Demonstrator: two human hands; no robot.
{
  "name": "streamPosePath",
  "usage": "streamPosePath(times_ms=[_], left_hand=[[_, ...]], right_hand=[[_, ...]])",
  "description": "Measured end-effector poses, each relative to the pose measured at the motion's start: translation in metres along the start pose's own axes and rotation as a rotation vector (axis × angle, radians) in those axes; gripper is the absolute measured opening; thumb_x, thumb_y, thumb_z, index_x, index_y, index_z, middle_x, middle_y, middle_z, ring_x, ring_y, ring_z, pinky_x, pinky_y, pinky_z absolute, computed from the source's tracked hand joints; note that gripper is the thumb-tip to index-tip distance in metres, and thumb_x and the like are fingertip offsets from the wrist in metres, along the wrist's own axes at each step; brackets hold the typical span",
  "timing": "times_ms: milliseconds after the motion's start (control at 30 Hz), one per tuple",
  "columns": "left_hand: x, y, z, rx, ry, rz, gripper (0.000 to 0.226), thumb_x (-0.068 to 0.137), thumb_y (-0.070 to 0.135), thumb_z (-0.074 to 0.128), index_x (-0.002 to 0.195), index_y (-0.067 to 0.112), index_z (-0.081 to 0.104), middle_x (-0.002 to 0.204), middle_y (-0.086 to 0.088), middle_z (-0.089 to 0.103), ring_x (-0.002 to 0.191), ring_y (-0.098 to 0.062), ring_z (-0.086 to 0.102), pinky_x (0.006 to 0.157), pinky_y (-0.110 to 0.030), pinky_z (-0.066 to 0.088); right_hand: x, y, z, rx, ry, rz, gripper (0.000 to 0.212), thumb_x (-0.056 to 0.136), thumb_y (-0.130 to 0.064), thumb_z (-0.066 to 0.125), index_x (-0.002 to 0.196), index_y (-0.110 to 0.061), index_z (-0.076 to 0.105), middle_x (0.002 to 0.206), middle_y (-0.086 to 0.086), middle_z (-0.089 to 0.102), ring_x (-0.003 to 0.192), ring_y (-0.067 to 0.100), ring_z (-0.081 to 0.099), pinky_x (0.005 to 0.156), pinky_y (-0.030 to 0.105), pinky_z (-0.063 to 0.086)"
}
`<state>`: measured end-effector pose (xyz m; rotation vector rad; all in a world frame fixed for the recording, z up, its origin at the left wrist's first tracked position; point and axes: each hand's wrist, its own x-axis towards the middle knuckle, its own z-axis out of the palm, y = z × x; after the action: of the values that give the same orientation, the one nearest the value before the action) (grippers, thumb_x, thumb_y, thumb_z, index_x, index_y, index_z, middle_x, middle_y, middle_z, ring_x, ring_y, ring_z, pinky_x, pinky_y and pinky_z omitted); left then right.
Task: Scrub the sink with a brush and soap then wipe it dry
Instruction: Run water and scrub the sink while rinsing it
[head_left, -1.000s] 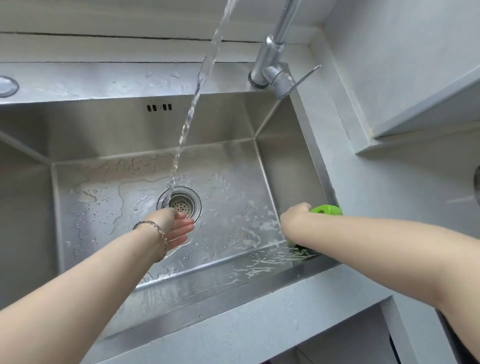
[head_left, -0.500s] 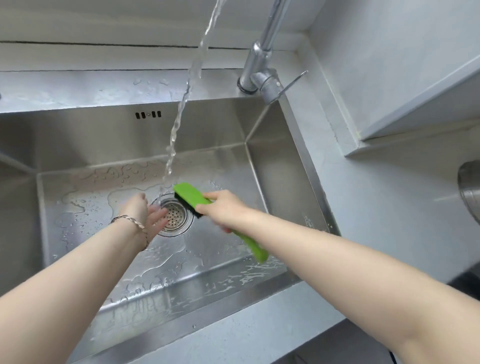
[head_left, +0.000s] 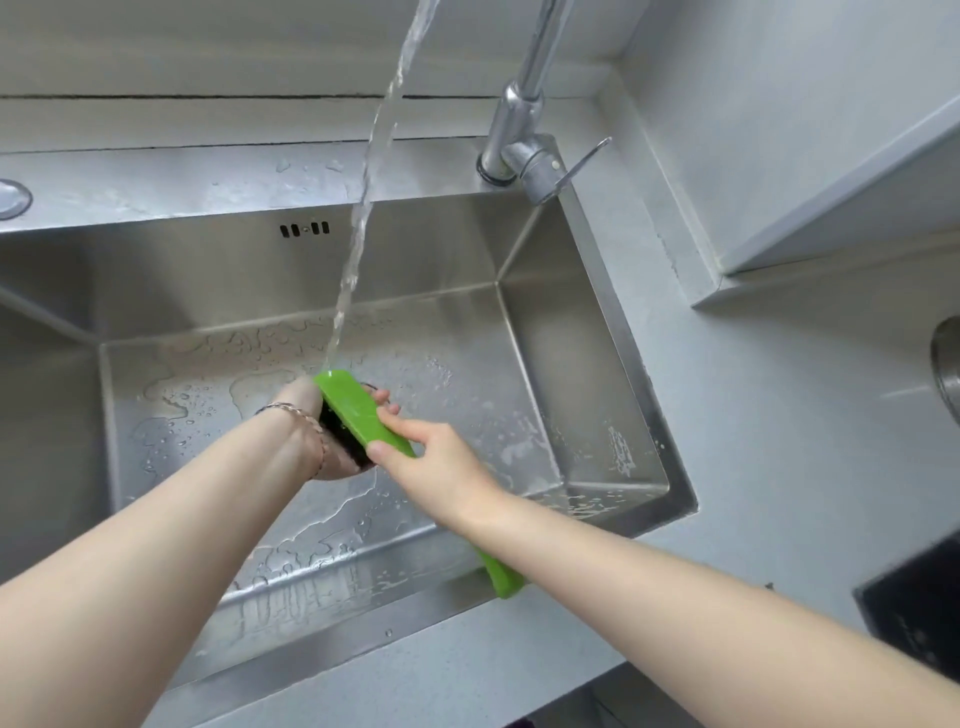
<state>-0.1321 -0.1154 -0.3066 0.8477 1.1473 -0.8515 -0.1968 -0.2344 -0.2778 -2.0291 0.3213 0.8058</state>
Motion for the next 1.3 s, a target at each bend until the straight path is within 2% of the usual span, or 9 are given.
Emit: streamPosePath(times_ms=[100, 233, 400, 600, 800, 900, 967, 1133, 1300], left_hand=[[-0.003, -0.012, 0.009, 0.127, -0.056, -0.005, 0.039, 0.098, 0.019, 0.026, 0.079, 0.007, 0.058, 0.065, -0.01, 0.068, 0.056, -0.021, 0.067, 0.059, -0.036, 0.056], [-0.006, -0.026, 0.019, 0.244, 0.003, 0.087, 0.036, 0.101, 0.006, 0.02, 0.122, 0.0, 0.048, 0.119, -0.013, 0.06, 0.112, -0.023, 0.058, 0.073, -0.029, 0.049], [-0.004, -0.025, 0.012, 0.279, 0.014, 0.124, 0.035, 0.098, 0.002, 0.024, 0.124, 0.006, 0.048, 0.115, -0.008, 0.061, 0.113, -0.02, 0.057, 0.071, -0.026, 0.048], [0.0, -0.029, 0.002, 0.299, 0.017, 0.12, 0.028, 0.098, 0.005, 0.027, 0.11, 0.01, 0.052, 0.099, -0.005, 0.064, 0.082, -0.014, 0.063, 0.065, -0.025, 0.05], [0.005, -0.027, -0.006, 0.294, 0.044, 0.122, 0.028, 0.098, 0.008, 0.029, 0.088, 0.013, 0.054, 0.084, -0.001, 0.064, 0.055, -0.007, 0.065, 0.053, -0.02, 0.052], [0.006, -0.025, -0.01, 0.269, 0.043, 0.115, 0.026, 0.098, 0.009, 0.03, 0.089, 0.012, 0.055, 0.084, -0.001, 0.065, 0.042, -0.005, 0.062, 0.057, -0.024, 0.051], [0.005, -0.022, -0.013, 0.261, 0.051, 0.124, 0.027, 0.098, 0.009, 0.03, 0.088, 0.012, 0.055, 0.092, -0.002, 0.065, 0.042, -0.005, 0.063, 0.054, -0.022, 0.052], [0.004, -0.022, -0.016, 0.218, 0.058, 0.141, 0.025, 0.099, 0.007, 0.029, 0.101, 0.01, 0.054, 0.106, -0.004, 0.062, 0.058, -0.009, 0.063, 0.068, -0.024, 0.047], [0.002, -0.025, -0.018, 0.221, 0.077, 0.136, 0.028, 0.098, 0.007, 0.03, 0.083, 0.01, 0.054, 0.107, -0.005, 0.063, 0.061, -0.009, 0.062, 0.069, -0.025, 0.047]], right_hand=[[-0.015, -0.005, -0.043, -0.333, -0.026, -0.007, 0.047, 0.089, -0.044, 0.055, 0.135, -0.041, 0.045, 0.139, -0.008, 0.051, 0.126, 0.016, 0.05, 0.098, 0.026, 0.04], [-0.013, -0.009, -0.117, -0.976, 0.031, 0.096, 0.043, 0.09, -0.038, 0.052, 0.132, -0.042, 0.048, 0.126, -0.002, 0.06, 0.113, 0.022, 0.058, 0.077, 0.026, 0.04], [-0.001, 0.007, -0.147, -1.524, 0.098, 0.205, 0.04, 0.092, -0.005, 0.042, 0.129, -0.016, 0.051, 0.122, 0.004, 0.06, 0.113, 0.025, 0.059, 0.07, 0.026, 0.037], [-0.037, 0.05, -0.109, -1.663, -0.235, 0.284, 0.042, 0.093, -0.001, 0.042, 0.135, -0.006, 0.044, 0.131, 0.007, 0.055, 0.119, 0.032, 0.054, 0.089, 0.039, 0.05], [0.008, 0.011, -0.139, -1.735, -0.117, 0.317, 0.038, 0.092, -0.007, 0.046, 0.129, -0.012, 0.051, 0.131, 0.005, 0.055, 0.118, 0.025, 0.055, 0.08, 0.029, 0.042], [-0.007, 0.02, -0.122, -1.757, -0.301, 0.345, 0.04, 0.092, -0.01, 0.047, 0.132, -0.011, 0.047, 0.133, 0.005, 0.053, 0.119, 0.026, 0.054, 0.083, 0.032, 0.044], [-0.018, 0.029, -0.114, -1.757, -0.431, 0.399, 0.04, 0.093, -0.012, 0.047, 0.133, -0.011, 0.046, 0.134, 0.004, 0.052, 0.12, 0.026, 0.053, 0.08, 0.032, 0.042], [0.011, 0.009, -0.133, -1.726, -0.22, 0.363, 0.038, 0.091, -0.013, 0.05, 0.129, -0.013, 0.049, 0.131, 0.003, 0.054, 0.118, 0.025, 0.055, 0.085, 0.032, 0.044], [-0.011, 0.005, -0.121, -1.834, -0.568, 0.454, 0.032, 0.093, -0.018, 0.049, 0.124, -0.013, 0.052, 0.113, 0.003, 0.059, 0.102, 0.028, 0.057, 0.075, 0.032, 0.04]])
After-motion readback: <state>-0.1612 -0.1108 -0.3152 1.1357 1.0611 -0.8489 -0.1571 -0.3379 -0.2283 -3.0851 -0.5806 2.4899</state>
